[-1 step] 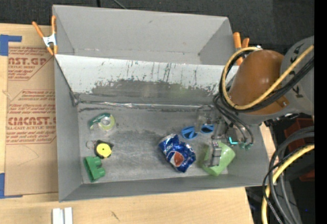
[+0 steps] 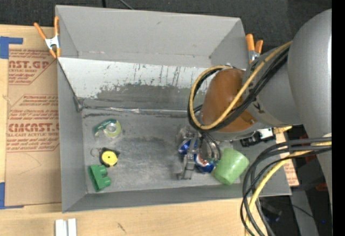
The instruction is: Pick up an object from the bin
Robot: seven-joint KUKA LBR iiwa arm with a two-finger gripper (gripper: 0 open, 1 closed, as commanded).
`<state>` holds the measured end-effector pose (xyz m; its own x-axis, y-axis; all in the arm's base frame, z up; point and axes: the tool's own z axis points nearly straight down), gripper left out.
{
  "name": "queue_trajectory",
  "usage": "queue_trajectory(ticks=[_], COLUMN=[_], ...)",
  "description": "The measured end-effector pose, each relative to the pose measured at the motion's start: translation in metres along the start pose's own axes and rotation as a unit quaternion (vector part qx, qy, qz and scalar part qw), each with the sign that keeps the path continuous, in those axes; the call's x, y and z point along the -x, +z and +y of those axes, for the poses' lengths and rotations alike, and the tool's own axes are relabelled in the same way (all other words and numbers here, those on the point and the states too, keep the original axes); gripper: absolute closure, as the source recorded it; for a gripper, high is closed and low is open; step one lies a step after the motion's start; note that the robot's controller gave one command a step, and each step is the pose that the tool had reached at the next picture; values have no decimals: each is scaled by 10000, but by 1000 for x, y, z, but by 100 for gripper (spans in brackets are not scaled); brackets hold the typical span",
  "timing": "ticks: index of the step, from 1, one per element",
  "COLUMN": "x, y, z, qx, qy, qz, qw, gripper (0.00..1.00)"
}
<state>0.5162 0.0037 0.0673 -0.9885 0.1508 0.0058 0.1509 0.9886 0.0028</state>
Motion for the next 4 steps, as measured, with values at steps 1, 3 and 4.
queue_trajectory(ticks=[1, 3, 4], x=[13, 16, -34], y=[-33, -2, -1], z=[6, 9, 23], qx=[-4, -7, -15], qy=[1166, 2696, 2724], qz=[-42, -33, -2], qw=[9932, 9630, 9622], gripper=[0, 0, 0])
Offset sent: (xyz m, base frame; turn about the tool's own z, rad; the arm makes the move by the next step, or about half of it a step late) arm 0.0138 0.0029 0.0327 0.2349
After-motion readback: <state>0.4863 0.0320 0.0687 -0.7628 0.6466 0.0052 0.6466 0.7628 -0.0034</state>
